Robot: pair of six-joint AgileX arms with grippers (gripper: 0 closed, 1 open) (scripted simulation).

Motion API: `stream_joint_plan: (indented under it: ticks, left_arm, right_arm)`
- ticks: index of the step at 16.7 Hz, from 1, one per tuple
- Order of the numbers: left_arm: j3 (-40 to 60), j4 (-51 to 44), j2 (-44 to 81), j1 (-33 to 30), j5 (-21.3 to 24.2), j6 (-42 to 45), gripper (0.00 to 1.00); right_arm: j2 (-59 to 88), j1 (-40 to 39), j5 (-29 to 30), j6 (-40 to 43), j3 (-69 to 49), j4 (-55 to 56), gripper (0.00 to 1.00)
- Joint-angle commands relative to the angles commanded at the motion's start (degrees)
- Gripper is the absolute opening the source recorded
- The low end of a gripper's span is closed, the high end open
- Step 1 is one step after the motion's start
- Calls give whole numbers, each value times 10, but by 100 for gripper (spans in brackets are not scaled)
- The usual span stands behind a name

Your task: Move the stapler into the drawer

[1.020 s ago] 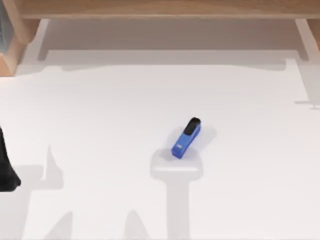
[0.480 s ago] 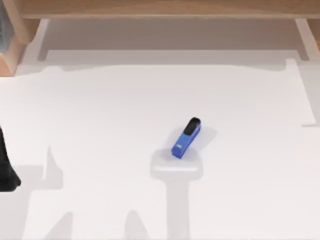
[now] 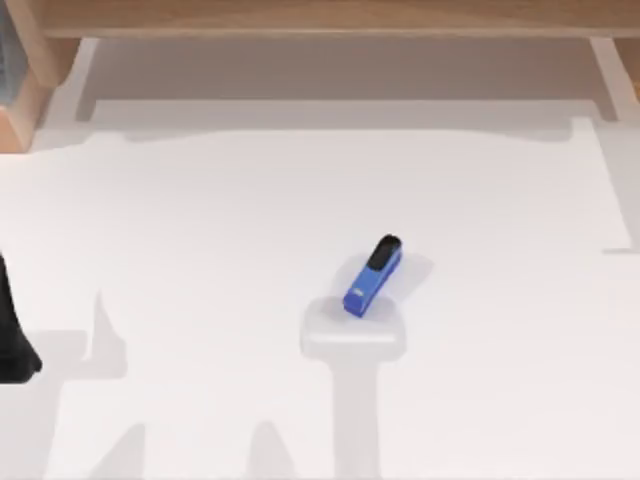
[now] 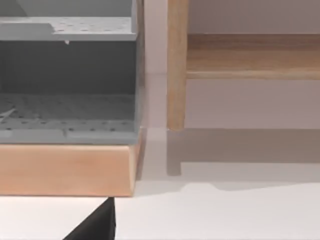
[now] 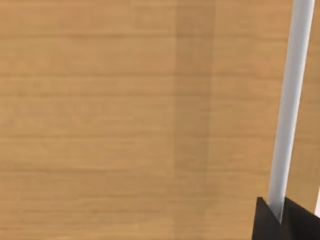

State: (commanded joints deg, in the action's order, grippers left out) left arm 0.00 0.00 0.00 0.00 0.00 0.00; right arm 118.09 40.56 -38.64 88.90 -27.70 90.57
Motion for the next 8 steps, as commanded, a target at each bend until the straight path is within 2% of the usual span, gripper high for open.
stream_joint_plan:
  ticks: [8]
  left_arm:
    - [0,0,0,0,0,0,100]
  right_arm:
    - [0,0,0,0,0,0,90]
